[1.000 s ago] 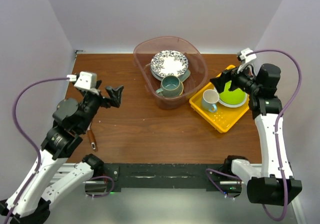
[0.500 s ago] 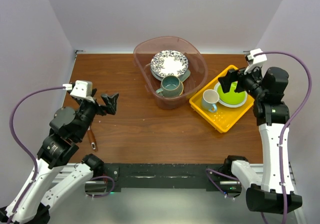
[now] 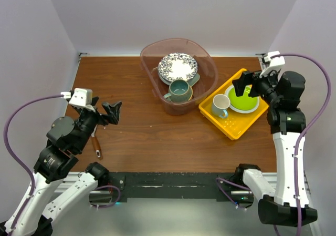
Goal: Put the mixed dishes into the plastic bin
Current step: Reset both arms
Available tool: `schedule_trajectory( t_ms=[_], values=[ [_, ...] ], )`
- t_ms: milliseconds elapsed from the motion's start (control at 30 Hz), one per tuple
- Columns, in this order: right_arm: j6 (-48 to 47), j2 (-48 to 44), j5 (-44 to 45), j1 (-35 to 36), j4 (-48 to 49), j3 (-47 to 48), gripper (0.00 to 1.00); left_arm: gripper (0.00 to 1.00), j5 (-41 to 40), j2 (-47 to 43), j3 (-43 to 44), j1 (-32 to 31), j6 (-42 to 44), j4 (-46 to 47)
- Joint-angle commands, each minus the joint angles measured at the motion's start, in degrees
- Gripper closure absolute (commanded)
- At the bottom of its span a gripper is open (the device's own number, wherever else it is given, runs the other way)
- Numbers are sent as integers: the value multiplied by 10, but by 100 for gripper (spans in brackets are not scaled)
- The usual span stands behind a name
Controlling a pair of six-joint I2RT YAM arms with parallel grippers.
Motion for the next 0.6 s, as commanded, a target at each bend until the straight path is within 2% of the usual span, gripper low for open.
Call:
schedule_trajectory(
  t_ms=[0, 567],
  values=[
    [15, -10, 21, -2, 0, 30, 2, 0, -6, -5, 22, 3, -11, 2],
    [15, -4, 18, -1, 1, 47, 2, 0, -5, -11, 6, 3, -16, 10]
  ],
)
